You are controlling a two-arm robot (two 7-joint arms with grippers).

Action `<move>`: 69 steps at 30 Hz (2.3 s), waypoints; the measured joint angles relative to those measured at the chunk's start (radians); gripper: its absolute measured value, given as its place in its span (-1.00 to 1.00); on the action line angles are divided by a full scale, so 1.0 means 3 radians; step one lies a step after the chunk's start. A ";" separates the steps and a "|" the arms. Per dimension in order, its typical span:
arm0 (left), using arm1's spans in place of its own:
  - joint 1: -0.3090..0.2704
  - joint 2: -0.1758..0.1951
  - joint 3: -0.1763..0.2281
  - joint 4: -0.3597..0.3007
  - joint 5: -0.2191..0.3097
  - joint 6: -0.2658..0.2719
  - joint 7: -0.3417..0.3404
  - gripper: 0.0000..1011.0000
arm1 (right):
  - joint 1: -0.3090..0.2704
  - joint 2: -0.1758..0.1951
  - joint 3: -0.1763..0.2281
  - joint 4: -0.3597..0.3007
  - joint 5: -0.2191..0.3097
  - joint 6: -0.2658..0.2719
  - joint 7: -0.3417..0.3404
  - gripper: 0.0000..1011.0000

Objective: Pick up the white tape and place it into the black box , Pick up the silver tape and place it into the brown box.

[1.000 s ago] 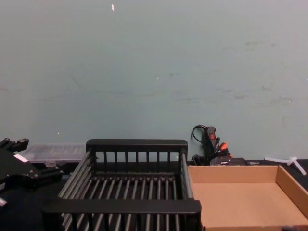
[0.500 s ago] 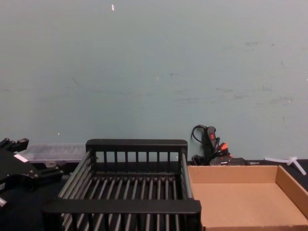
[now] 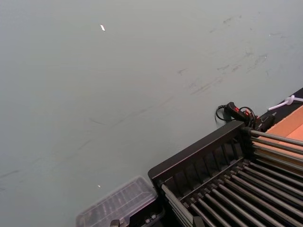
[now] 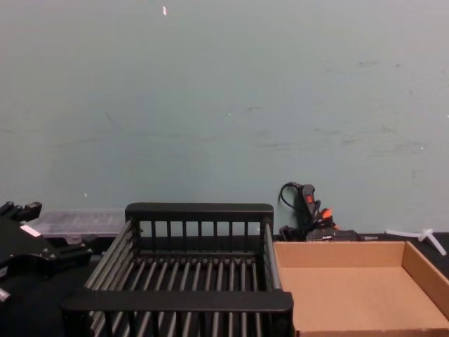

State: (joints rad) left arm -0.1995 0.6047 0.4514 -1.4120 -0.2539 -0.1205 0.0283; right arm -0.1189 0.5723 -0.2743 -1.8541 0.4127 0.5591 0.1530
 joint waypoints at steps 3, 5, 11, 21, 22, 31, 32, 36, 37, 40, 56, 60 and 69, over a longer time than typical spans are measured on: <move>0.0000 0.0000 0.0000 0.0000 0.0000 0.0000 0.0000 0.98 | 0.0021 -0.0025 -0.0001 0.0039 -0.0018 0.0009 0.0030 0.98; 0.0000 0.0000 0.0000 0.0000 0.0000 0.0000 0.0000 0.98 | 0.0031 -0.0038 -0.0002 0.0057 -0.0025 0.0013 0.0045 0.98; 0.0000 0.0000 0.0000 0.0000 0.0000 0.0000 0.0000 0.98 | 0.0066 -0.0095 0.0009 0.0110 -0.0061 0.0023 0.0097 0.98; 0.0000 0.0000 0.0000 0.0000 0.0000 0.0000 0.0000 0.98 | 0.0097 -0.0152 0.0023 0.0155 -0.0127 0.0056 0.0154 0.98; 0.0000 0.0000 0.0000 0.0000 0.0000 0.0000 0.0000 0.98 | 0.0101 -0.0162 0.0026 0.0159 -0.0139 0.0063 0.0160 0.98; 0.0000 0.0000 0.0000 0.0000 0.0000 0.0000 0.0000 0.98 | 0.0120 -0.0205 0.0037 0.0186 -0.0208 0.0089 0.0208 0.98; 0.0000 0.0000 0.0000 0.0000 0.0000 0.0000 0.0000 0.98 | 0.0124 -0.0211 0.0039 0.0189 -0.0223 0.0093 0.0216 0.98; 0.0000 0.0000 0.0000 0.0000 0.0000 0.0000 0.0000 0.98 | 0.0126 -0.0227 0.0048 0.0192 -0.0253 0.0100 0.0235 0.98; 0.0000 0.0000 0.0000 0.0000 0.0000 0.0000 0.0000 0.98 | 0.0126 -0.0230 0.0050 0.0193 -0.0260 0.0100 0.0238 0.98; 0.0000 0.0000 0.0000 0.0000 0.0000 0.0000 0.0000 0.98 | 0.0130 -0.0232 0.0049 0.0193 -0.0302 0.0100 0.0262 0.98; 0.0000 0.0000 0.0000 0.0000 0.0000 0.0000 0.0000 0.98 | 0.0128 -0.0230 0.0049 0.0193 -0.0287 0.0098 0.0254 0.83; 0.0000 0.0000 0.0000 0.0000 0.0000 0.0000 0.0000 0.98 | 0.0127 -0.0230 0.0049 0.0192 -0.0285 0.0097 0.0251 0.65; 0.0000 0.0000 0.0000 0.0000 0.0000 0.0000 0.0000 0.98 | 0.0126 -0.0230 0.0049 0.0191 -0.0280 0.0096 0.0248 0.18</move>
State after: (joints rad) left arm -0.1995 0.6047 0.4514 -1.4120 -0.2539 -0.1205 0.0283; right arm -0.0812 0.5033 -0.2596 -1.7968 0.3286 0.5879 0.2274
